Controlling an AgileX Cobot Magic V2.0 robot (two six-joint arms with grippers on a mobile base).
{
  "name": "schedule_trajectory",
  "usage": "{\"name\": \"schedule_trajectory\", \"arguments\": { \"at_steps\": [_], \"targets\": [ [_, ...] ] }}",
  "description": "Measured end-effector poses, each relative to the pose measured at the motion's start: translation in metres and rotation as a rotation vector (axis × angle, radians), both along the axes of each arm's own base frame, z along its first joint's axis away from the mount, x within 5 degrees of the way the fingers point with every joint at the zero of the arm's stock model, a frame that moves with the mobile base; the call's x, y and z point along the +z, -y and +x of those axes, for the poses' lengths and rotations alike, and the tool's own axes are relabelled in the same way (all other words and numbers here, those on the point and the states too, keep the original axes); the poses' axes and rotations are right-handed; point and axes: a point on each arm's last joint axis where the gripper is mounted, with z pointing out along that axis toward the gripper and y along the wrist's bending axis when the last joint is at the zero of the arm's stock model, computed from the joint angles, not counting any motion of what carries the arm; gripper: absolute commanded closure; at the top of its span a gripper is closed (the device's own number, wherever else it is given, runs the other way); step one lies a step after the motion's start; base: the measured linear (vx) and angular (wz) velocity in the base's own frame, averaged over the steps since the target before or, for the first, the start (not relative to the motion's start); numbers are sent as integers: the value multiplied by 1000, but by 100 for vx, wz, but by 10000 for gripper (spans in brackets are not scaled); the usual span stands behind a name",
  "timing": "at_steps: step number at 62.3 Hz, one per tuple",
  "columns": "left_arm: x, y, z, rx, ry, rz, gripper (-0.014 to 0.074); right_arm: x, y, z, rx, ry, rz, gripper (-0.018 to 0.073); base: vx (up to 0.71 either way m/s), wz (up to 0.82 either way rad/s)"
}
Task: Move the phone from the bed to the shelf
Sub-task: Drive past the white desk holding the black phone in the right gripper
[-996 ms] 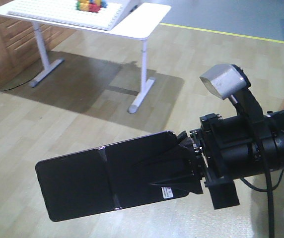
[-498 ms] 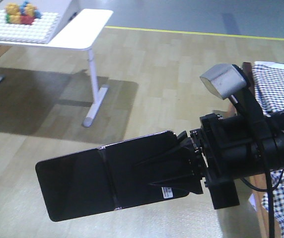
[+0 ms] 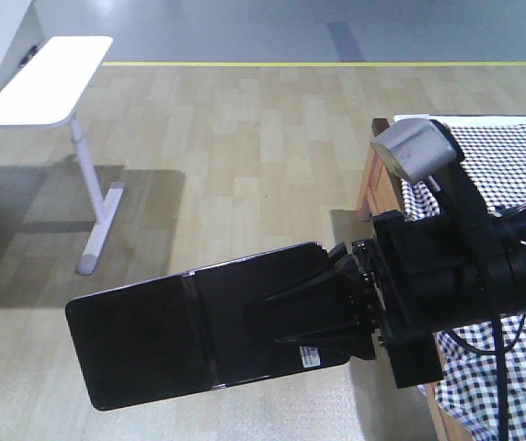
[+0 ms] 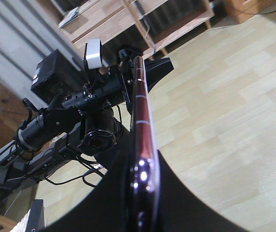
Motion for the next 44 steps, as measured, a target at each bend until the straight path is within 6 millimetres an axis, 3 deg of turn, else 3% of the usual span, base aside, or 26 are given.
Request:
{"name": "schedule_trajectory", "arguments": {
  "at_steps": [44],
  "targets": [
    [0,0,0,0,0,0,596,0,0,0,1,0,0,561,30,-2]
  ]
}}
